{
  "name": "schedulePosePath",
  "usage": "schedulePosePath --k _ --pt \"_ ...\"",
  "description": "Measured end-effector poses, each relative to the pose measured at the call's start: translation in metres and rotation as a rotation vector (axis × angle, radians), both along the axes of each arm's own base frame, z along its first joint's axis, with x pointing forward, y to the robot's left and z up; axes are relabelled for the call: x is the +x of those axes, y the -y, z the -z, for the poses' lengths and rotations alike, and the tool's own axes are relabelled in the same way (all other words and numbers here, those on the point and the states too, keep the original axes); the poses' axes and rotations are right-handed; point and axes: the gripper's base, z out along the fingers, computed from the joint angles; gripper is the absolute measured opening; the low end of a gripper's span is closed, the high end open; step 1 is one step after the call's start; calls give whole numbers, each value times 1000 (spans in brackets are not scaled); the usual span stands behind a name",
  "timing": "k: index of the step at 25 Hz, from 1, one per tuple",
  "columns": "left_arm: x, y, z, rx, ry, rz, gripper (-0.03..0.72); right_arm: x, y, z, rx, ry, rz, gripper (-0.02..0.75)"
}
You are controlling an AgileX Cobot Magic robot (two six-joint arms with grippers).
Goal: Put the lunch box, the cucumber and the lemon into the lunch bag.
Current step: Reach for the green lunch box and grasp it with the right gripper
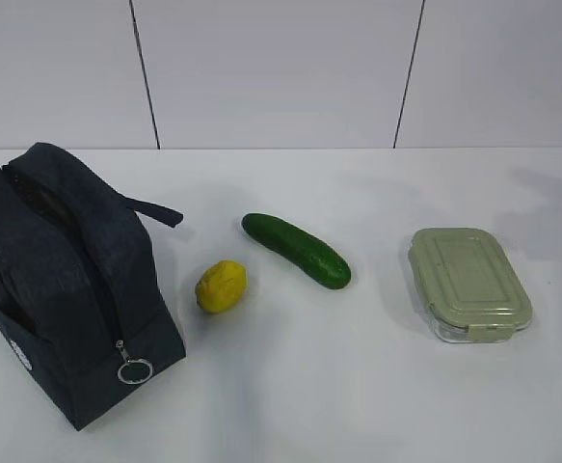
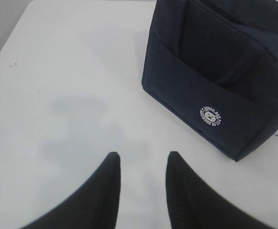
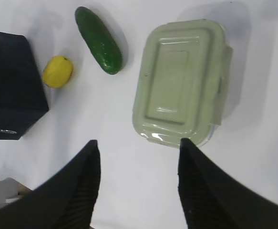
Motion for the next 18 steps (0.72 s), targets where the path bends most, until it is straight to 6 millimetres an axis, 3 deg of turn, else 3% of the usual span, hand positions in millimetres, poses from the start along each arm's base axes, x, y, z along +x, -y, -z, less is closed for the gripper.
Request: schedulePosePath --k 7,18 --pt "0 0 0 0 0 0 236 29 18 30 28 -84 -6 573" --pt "0 0 0 0 0 0 235 49 26 68 117 -146 -3 583"
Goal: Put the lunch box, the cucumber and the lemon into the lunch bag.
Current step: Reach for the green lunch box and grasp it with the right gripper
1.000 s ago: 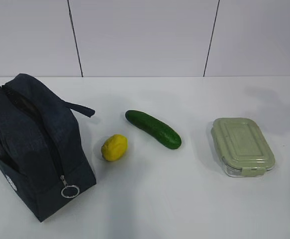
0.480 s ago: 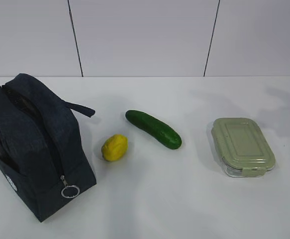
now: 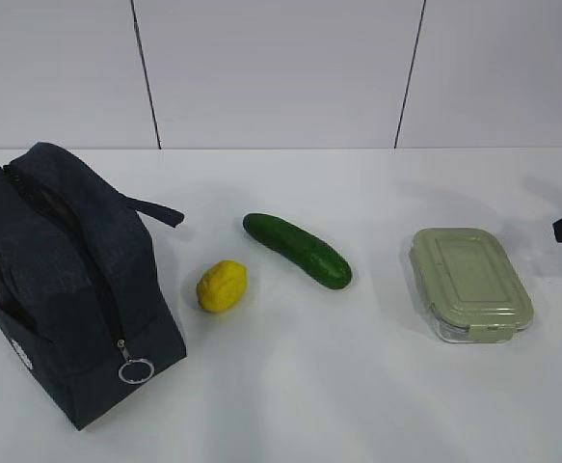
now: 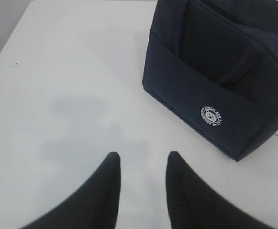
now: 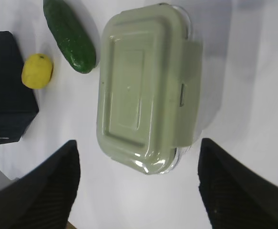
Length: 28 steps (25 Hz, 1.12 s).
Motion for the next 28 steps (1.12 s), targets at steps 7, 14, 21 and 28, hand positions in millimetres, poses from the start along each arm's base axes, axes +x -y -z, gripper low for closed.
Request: schedulePosePath --k 7,14,21,28 --pt "0 0 0 0 0 0 235 25 14 10 -8 15 3 584" --pt "0 0 0 0 0 0 235 35 14 27 34 -10 15 584" --pt "0 0 0 0 0 0 236 41 -3 34 51 -24 -27 584" --pt "0 0 0 0 0 0 236 42 -8 35 27 -33 -59 584"
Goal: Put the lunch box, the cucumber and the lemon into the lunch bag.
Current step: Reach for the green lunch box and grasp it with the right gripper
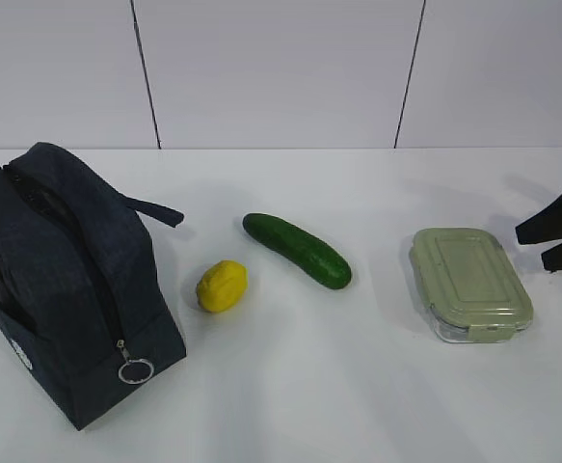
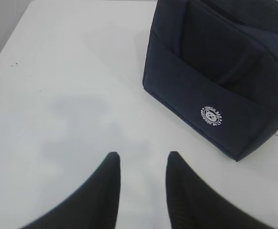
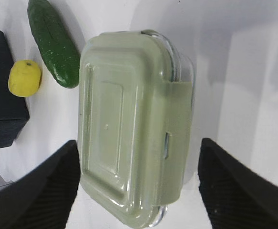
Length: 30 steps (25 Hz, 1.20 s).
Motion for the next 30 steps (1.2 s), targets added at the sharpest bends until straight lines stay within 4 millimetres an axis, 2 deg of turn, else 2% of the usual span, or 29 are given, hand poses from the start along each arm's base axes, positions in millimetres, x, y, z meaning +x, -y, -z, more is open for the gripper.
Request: schedulePosePath --k 11,22,30 --pt "0 0 0 0 0 0 236 2 0 2 5 18 -8 584" --pt "0 0 0 0 0 0 236 10 4 27 26 -15 -13 585" --pt "0 0 0 0 0 0 237 13 1 27 37 -13 -5 585"
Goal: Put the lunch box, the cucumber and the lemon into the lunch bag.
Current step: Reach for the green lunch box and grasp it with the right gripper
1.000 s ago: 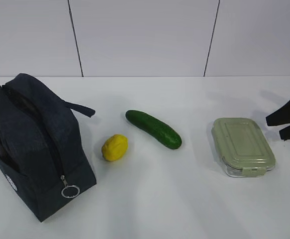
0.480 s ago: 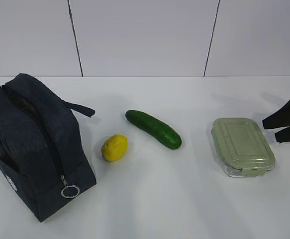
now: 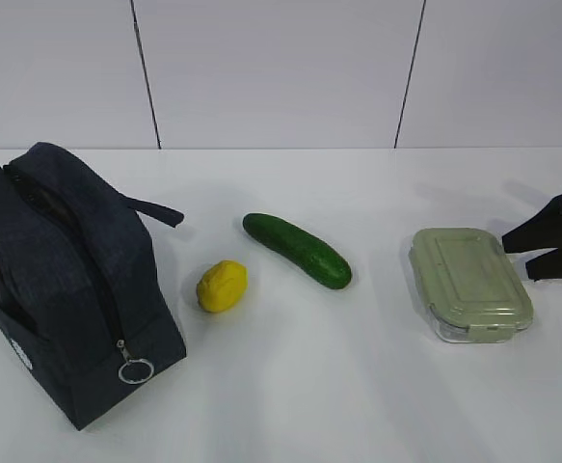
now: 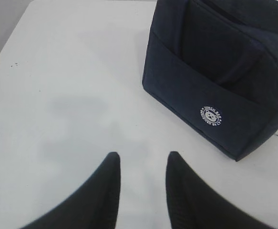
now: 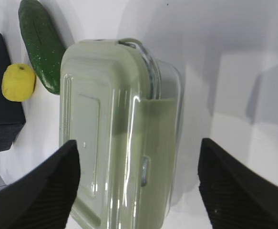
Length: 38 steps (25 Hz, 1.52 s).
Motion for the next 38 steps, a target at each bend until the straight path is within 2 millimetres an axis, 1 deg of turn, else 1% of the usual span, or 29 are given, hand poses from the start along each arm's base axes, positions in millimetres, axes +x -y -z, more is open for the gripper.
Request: schedulePosePath --k 8,11,14,21,38 --pt "0 0 0 0 0 0 238 0 -2 1 1 -34 11 585" --pt "0 0 0 0 0 0 238 -2 -8 4 -25 -73 -22 585" --pt "0 0 0 0 0 0 238 -7 -14 8 -6 -100 -21 585" --pt "0 0 0 0 0 0 239 -6 -17 9 22 -77 -15 585" --pt "0 0 0 0 0 0 239 -5 -17 8 27 -51 -21 585"
